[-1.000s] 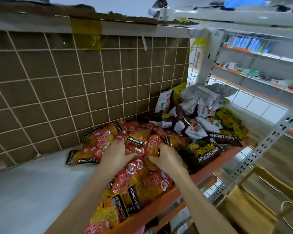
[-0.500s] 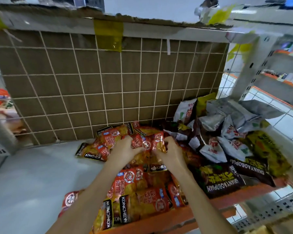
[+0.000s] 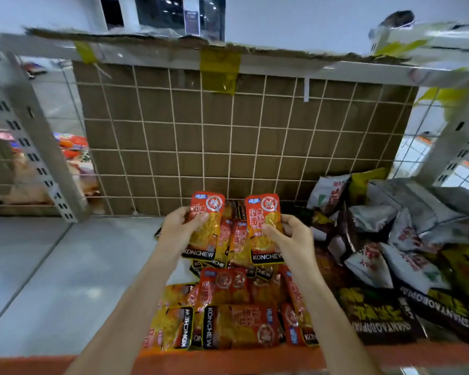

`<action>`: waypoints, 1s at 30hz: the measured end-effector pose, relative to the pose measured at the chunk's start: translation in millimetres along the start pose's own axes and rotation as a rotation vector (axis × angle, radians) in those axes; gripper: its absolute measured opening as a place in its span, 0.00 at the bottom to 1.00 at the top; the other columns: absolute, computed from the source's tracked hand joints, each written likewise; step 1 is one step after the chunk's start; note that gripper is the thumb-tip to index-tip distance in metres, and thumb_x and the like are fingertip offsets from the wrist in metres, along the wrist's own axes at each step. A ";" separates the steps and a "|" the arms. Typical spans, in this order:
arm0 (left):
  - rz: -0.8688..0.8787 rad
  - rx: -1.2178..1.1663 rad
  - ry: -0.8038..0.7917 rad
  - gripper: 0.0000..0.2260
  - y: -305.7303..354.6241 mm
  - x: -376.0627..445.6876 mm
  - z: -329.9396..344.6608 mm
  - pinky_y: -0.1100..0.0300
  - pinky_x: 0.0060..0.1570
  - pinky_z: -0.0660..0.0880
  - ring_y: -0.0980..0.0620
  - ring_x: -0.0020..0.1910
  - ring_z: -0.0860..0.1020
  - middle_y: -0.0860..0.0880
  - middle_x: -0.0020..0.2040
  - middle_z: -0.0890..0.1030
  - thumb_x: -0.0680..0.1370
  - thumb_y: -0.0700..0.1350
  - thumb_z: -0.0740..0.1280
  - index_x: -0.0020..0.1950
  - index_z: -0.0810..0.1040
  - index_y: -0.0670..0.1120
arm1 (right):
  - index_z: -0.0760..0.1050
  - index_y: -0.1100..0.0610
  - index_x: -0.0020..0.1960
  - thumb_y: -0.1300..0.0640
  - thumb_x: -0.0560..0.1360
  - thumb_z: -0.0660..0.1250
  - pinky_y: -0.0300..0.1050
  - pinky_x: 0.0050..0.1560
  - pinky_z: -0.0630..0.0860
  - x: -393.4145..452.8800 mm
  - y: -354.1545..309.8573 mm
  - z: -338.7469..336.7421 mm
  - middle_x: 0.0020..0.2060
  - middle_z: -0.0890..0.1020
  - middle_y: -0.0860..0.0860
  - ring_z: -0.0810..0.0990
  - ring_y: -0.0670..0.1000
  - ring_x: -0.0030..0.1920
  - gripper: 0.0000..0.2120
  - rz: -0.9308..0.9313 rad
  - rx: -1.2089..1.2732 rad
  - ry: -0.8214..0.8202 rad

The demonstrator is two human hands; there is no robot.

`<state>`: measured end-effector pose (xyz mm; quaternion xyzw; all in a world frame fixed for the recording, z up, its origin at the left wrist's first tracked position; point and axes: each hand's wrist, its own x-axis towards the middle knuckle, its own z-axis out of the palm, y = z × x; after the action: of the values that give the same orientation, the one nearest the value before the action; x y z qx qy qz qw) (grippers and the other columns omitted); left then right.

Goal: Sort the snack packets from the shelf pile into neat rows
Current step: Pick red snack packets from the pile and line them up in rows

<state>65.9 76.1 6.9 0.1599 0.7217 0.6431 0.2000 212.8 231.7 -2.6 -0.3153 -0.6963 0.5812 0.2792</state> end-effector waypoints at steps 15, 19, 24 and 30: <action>-0.175 -0.350 0.463 0.02 -34.4 -87.0 -111.0 0.59 0.33 0.79 0.49 0.31 0.82 0.46 0.36 0.83 0.75 0.39 0.68 0.47 0.79 0.42 | 0.76 0.53 0.51 0.58 0.73 0.72 0.48 0.45 0.80 -36.2 -3.2 127.0 0.45 0.84 0.52 0.83 0.51 0.45 0.08 0.057 0.066 -0.510; -0.159 -0.433 0.549 0.04 -38.1 -111.2 -113.8 0.59 0.30 0.79 0.49 0.30 0.82 0.45 0.36 0.83 0.75 0.34 0.66 0.45 0.78 0.41 | 0.77 0.55 0.54 0.59 0.73 0.71 0.44 0.43 0.80 -46.8 -2.3 136.5 0.45 0.84 0.52 0.83 0.51 0.44 0.10 0.067 0.092 -0.637; -0.146 -0.532 0.780 0.05 -58.2 -153.4 -110.3 0.62 0.26 0.77 0.52 0.25 0.80 0.48 0.28 0.82 0.74 0.31 0.65 0.43 0.78 0.40 | 0.76 0.57 0.52 0.62 0.74 0.70 0.41 0.38 0.80 -70.3 4.7 146.4 0.43 0.84 0.53 0.84 0.52 0.41 0.08 0.110 0.100 -0.806; -0.165 -0.630 1.018 0.05 -89.2 -230.4 -118.4 0.62 0.27 0.76 0.50 0.27 0.81 0.46 0.32 0.83 0.74 0.33 0.66 0.47 0.78 0.40 | 0.76 0.59 0.51 0.67 0.73 0.68 0.34 0.31 0.76 -121.0 14.5 170.1 0.38 0.82 0.53 0.81 0.45 0.34 0.08 0.125 0.122 -1.072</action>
<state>209.9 -149.5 -51.5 -0.2914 0.5115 0.8040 -0.0836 164.0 33.4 -48.2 0.0013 -0.6862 0.7153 -0.1321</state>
